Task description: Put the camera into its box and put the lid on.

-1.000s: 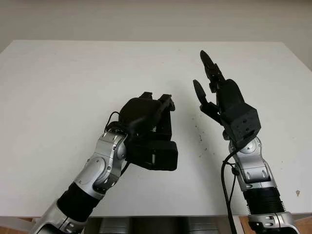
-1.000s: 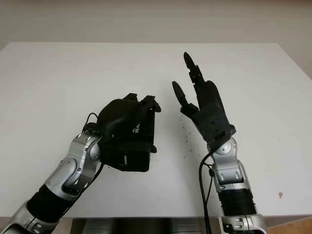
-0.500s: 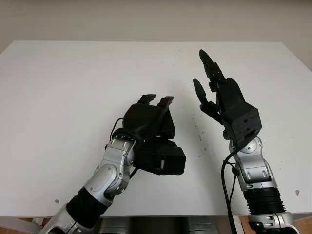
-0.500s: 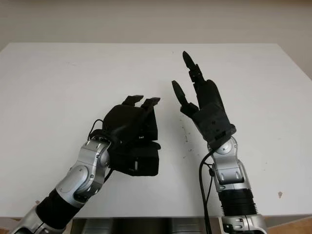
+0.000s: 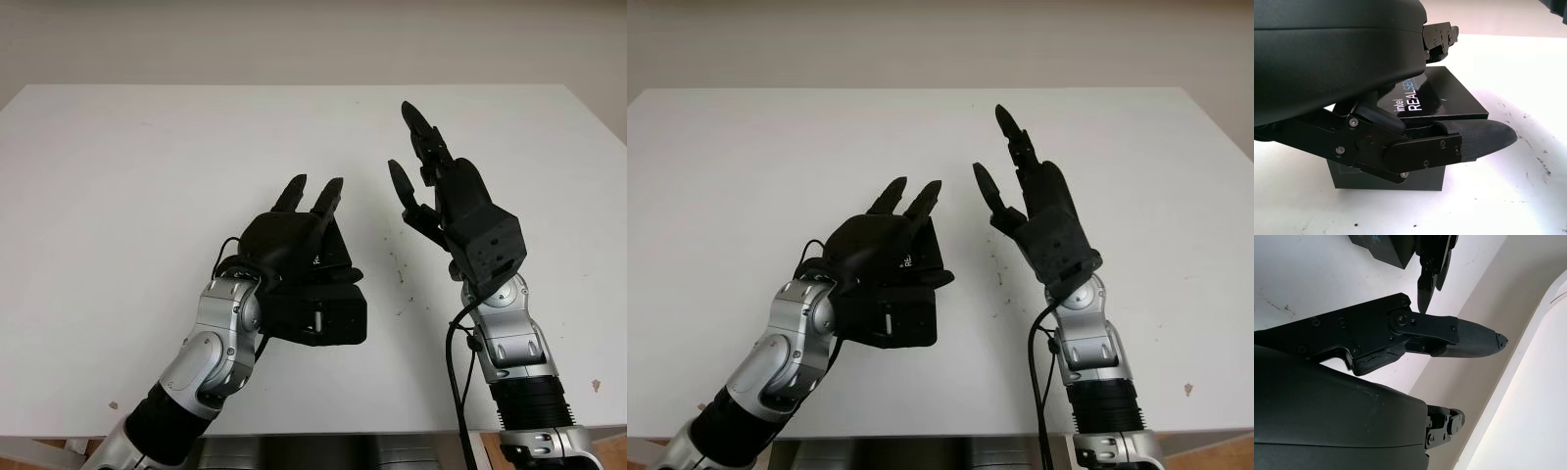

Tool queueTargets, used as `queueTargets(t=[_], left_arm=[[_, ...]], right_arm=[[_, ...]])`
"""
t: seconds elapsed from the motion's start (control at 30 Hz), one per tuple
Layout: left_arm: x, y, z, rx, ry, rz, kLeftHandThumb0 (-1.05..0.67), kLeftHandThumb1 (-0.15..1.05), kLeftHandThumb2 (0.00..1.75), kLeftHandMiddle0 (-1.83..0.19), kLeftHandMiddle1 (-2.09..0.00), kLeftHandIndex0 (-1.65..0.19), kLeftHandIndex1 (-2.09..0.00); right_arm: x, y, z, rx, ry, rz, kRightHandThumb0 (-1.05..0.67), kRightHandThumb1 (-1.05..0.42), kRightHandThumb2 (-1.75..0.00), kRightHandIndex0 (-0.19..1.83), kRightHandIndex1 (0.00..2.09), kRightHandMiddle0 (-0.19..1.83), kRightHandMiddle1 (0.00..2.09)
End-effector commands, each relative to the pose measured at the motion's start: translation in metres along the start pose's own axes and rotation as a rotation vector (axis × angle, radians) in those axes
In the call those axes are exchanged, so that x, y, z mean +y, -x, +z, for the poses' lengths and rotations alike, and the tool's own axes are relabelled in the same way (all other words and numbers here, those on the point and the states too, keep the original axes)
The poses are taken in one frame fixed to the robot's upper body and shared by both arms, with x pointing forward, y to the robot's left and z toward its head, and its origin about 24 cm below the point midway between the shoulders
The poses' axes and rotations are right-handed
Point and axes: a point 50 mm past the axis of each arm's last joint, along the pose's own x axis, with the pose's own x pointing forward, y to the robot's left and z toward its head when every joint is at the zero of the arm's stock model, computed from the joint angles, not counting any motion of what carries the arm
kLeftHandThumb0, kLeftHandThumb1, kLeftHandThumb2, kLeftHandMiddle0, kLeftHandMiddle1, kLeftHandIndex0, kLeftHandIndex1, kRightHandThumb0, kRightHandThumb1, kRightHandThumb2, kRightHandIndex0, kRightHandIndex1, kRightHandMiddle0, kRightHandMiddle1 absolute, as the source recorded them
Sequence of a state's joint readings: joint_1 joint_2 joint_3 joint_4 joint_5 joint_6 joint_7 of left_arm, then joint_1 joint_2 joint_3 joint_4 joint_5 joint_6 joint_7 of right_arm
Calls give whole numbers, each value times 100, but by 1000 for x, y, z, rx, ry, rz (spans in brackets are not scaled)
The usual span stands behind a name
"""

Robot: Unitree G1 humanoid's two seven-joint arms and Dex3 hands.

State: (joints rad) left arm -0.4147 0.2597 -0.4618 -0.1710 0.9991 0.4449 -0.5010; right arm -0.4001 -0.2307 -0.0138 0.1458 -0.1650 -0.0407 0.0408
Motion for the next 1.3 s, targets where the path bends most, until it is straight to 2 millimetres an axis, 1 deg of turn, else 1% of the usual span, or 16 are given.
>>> queueTargets(t=[0.0,0.13,0.2,0.33,0.4,0.53,0.67,0.77,0.93,1.07,1.27], left_arm=[[-28,4,-11,18,17,-130,-88,105,63,19,0,19,0],[-25,6,-17,-21,-11,-121,-83,105,59,19,0,19,0],[-22,6,-21,-37,-71,-110,-81,105,59,19,0,19,0],[-13,4,-29,-81,-166,-98,-78,105,57,19,-1,19,-2],[-6,1,-36,-101,-221,-101,-75,105,53,19,0,19,0],[3,-3,-44,-127,-266,-126,-72,105,48,19,0,19,0],[14,-7,-51,-150,-235,-121,-70,105,41,18,-3,18,-1],[21,-10,-55,-171,-201,-101,-65,105,35,16,-5,16,-3],[32,-16,-61,-192,-127,-55,-58,105,28,5,-9,6,-9],[35,-18,-63,-193,-89,-32,-54,105,26,-1,-9,0,-10],[33,-20,-63,-211,-110,-19,-52,105,27,-3,-7,-1,-9]], right_arm=[[-6,-2,5,-22,4,-12,-77,-105,-55,2,5,-2,22],[-6,-2,5,-19,4,-14,-78,-105,-55,3,5,-2,23],[-6,-1,5,-21,0,-15,-78,-105,-55,2,5,-3,24],[-6,-1,6,-19,0,-18,-77,-105,-55,2,5,-4,25],[-6,-1,6,-17,2,-17,-77,-105,-55,2,5,-4,26],[-6,-1,6,-20,-1,-16,-76,-105,-54,2,5,-5,28],[-6,-1,6,-25,10,-10,-77,-105,-55,2,5,-6,29],[-6,-1,6,-26,1,-9,-76,-105,-55,2,5,-7,31],[-6,-1,6,-28,14,-6,-75,-105,-55,3,5,-7,33],[-6,-1,6,-28,19,-4,-75,-105,-56,3,5,-9,35],[-5,-1,6,-23,27,-1,-75,-105,-56,3,5,-10,38]])
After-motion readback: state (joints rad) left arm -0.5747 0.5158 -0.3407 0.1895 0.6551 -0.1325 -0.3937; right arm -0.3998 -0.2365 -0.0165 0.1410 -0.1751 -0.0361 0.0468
